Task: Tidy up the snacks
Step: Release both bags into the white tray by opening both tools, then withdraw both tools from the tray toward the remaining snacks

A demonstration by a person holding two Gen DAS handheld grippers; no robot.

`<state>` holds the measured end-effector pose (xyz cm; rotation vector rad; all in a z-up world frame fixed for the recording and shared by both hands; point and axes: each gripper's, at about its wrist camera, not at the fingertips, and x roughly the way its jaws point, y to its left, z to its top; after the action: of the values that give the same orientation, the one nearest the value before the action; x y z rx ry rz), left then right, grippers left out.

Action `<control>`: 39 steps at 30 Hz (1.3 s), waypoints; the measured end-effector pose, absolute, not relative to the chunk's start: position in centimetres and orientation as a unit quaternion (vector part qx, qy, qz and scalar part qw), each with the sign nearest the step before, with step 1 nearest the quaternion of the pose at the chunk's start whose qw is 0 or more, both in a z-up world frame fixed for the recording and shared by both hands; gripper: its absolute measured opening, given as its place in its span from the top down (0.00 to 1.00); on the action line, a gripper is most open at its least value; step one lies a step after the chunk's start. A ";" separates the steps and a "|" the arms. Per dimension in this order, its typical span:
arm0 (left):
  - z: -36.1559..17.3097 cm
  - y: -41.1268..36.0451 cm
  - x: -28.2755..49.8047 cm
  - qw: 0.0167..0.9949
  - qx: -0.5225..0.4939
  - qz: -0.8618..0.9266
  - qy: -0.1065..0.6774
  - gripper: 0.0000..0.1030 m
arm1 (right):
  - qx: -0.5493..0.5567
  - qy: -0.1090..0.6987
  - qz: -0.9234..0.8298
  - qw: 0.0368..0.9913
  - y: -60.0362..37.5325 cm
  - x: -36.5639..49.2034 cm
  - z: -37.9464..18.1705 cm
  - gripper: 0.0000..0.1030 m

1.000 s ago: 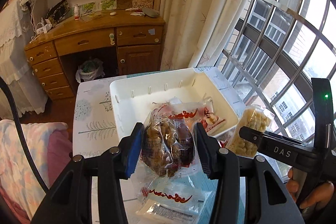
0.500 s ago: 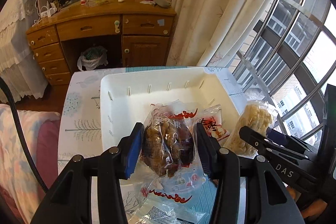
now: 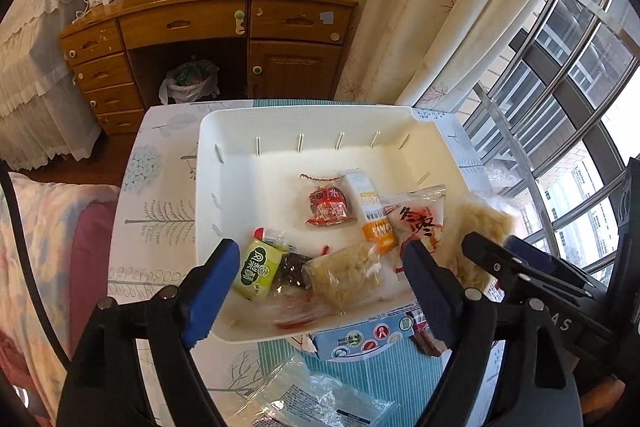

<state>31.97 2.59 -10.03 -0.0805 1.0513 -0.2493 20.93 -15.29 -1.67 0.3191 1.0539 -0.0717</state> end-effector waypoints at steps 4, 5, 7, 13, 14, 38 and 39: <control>-9.4 3.4 31.0 0.855 -0.043 -0.120 0.503 0.19 | 0.149 0.491 -0.035 0.857 -14.7 20.3 -0.8 0.24; -9.2 3.7 30.7 0.855 -0.045 -0.120 0.503 0.19 | 0.148 0.489 -0.037 0.859 -14.5 20.1 -0.6 0.24; -8.7 4.2 30.0 0.856 -0.048 -0.120 0.501 0.19 | 0.147 0.485 -0.038 0.861 -14.0 19.5 0.0 0.24; -7.1 6.1 26.9 0.859 -0.055 -0.126 0.493 0.19 | 0.148 0.474 -0.044 0.867 -12.3 17.1 1.3 0.24; -6.9 6.6 26.3 0.859 -0.055 -0.127 0.492 0.19 | 0.147 0.473 -0.044 0.868 -11.9 16.6 1.6 0.24; -5.7 15.1 14.1 0.851 -0.071 -0.133 0.503 0.18 | 0.124 0.443 -0.078 0.884 -3.8 4.5 3.3 0.24; -5.8 15.1 13.9 0.849 -0.075 -0.134 0.506 0.18 | 0.121 0.444 -0.079 0.884 -3.7 4.3 3.3 0.24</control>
<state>13.86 15.11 -5.81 -0.1572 1.0664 -0.2824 4.26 -3.73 3.29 0.2520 0.9235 -0.1641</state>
